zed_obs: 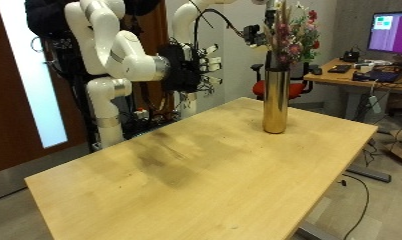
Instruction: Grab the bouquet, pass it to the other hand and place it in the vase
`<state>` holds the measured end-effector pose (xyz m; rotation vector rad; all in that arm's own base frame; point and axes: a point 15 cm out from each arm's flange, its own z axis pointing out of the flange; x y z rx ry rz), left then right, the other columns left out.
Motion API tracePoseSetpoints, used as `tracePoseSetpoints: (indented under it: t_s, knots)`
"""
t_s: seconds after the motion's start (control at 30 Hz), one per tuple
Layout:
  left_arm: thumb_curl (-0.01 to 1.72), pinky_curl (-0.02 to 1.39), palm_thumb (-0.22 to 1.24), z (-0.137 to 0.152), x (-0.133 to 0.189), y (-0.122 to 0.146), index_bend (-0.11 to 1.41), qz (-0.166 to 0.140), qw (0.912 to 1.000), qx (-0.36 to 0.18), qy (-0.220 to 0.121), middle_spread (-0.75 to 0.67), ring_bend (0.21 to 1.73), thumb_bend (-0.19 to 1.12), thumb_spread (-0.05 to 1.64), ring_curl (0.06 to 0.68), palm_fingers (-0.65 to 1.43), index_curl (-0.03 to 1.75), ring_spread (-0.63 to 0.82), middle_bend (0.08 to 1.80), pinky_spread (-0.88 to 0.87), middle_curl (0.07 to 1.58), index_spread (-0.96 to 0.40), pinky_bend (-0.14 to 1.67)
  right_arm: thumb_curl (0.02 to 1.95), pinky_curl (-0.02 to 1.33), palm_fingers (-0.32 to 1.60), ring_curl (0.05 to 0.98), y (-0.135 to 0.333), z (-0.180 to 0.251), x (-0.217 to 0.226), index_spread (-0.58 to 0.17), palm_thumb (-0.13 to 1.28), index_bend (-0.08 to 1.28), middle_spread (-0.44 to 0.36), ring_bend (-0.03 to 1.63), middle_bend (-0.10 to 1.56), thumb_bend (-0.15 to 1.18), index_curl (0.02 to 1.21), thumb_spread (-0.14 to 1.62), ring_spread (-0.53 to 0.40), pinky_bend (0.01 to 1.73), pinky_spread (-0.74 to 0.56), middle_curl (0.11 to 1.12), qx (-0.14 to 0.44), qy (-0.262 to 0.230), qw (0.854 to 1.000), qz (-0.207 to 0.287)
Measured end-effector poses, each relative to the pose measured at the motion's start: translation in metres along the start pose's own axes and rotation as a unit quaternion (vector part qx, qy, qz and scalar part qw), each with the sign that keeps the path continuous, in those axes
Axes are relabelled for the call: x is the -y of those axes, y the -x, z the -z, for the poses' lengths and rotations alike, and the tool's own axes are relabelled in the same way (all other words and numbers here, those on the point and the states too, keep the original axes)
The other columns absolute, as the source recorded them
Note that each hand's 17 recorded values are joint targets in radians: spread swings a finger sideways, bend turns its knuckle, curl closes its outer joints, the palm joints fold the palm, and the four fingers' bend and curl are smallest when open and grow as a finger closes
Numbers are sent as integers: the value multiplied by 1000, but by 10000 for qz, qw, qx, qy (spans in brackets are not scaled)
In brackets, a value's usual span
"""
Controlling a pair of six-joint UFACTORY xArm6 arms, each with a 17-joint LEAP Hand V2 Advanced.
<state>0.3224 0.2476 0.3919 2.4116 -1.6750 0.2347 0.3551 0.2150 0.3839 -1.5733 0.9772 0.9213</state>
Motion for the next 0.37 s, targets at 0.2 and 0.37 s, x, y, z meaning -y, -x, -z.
tracePoseSetpoints:
  t_s: [0.2,0.37]
  knots:
    - [334,264,188,-18,-12,1,282,44,9994,47,338,579,265,-41,718,198,-76,352,707,143,653,71,-123,184,487,324,105,265,-2,0,-2,-491,804,193,-5,210,159,-25,338,946,164,265,352,237,5,0,10000,-24]
    - [336,261,175,-21,-24,22,259,178,9991,-38,376,579,255,-41,713,204,-71,368,709,140,653,70,-121,188,488,325,101,267,0,2,-2,-498,809,190,-3,214,163,-24,335,945,170,270,362,235,31,-1,10000,-23]
